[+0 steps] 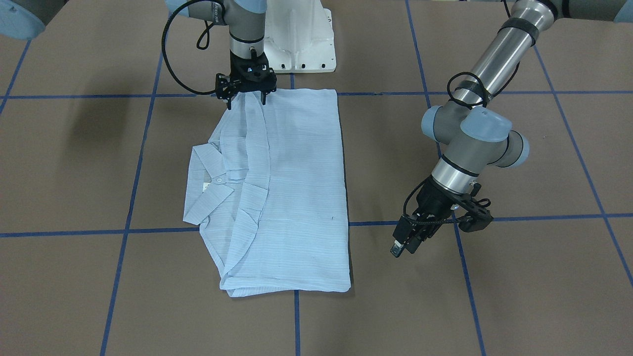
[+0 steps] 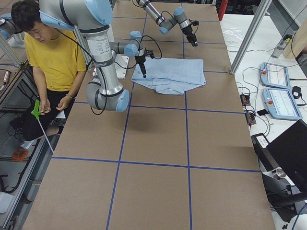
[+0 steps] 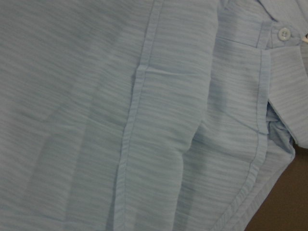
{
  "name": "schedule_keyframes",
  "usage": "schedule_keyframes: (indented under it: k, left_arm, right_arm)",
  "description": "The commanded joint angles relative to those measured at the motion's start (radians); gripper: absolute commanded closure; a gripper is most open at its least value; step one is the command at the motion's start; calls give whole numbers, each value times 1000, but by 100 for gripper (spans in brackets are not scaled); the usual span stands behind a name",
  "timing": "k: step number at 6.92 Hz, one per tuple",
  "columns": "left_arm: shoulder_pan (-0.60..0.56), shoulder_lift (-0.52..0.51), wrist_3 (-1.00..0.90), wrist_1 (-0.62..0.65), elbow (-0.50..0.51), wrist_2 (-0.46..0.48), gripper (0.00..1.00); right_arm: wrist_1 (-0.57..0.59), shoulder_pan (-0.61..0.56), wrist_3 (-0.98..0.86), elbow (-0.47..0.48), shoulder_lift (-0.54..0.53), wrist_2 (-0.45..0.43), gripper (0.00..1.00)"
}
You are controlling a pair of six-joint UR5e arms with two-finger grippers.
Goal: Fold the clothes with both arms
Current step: 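Move the right gripper over the shirt collar while the left withdraws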
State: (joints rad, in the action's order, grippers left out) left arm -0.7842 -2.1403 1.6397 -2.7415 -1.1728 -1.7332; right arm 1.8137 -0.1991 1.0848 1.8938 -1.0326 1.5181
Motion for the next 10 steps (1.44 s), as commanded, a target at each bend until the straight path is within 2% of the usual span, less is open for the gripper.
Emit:
schedule_keyframes:
  k: [1,5,8,10]
  left_arm:
    - [28,7,2,-24,-2,-2,37]
    - [39,7,5,-47,-2,0,36]
    - [39,7,5,-53,-7,0,36]
    - [39,7,5,-53,-18,-2,36]
  right_arm:
    - [10,16,-38,-61,28,-15,0]
    - [84,14,-89,-30,5,-13,0]
    - [111,-10,-92,118,-157,-10,0]
    - [111,-11,-91,183,-260,-7,0]
